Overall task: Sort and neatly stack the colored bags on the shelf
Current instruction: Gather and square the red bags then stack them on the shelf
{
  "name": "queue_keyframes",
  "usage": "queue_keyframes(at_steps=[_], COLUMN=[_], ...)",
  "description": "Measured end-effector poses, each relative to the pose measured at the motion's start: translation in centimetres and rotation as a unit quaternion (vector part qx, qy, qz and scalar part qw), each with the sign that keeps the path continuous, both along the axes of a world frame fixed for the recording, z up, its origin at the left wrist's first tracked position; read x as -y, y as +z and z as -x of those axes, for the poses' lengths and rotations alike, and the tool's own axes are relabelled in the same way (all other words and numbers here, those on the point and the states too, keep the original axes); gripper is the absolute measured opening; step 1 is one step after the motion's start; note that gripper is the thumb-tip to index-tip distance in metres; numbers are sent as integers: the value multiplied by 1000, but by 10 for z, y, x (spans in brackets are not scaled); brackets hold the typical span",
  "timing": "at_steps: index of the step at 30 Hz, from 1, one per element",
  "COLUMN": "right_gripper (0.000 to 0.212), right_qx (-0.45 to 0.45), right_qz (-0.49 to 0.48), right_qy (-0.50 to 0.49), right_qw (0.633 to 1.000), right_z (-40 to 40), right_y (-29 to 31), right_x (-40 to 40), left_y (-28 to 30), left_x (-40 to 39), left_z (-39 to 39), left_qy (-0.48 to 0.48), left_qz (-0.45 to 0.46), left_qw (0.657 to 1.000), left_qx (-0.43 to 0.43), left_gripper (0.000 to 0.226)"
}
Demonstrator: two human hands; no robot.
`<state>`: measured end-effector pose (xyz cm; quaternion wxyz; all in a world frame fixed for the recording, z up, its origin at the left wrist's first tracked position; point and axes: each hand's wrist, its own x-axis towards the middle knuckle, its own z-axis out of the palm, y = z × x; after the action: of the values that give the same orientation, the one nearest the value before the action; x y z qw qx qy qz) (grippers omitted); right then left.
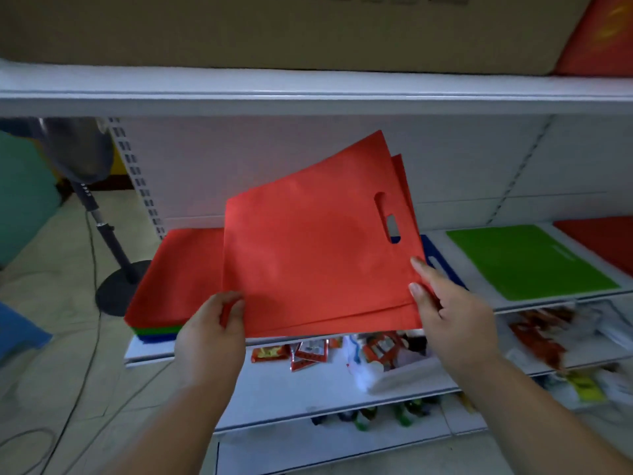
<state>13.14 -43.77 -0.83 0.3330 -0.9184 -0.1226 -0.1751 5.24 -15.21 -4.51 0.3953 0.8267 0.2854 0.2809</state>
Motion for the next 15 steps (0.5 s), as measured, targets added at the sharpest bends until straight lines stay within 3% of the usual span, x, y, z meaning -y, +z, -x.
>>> queue_keyframes(at_steps=[15], right_gripper=[39], right_qx=[-18], right_qz=[-32], right_qy=[-228], right_qw=[973], right_z=[-48], right_y=[-1], right_x=[412], left_y=[9], left_x=[400], left_z=[-174], left_qy=[-239], left_qz=[-6], left_qw=[971], left_qx=[10], left_gripper=[21])
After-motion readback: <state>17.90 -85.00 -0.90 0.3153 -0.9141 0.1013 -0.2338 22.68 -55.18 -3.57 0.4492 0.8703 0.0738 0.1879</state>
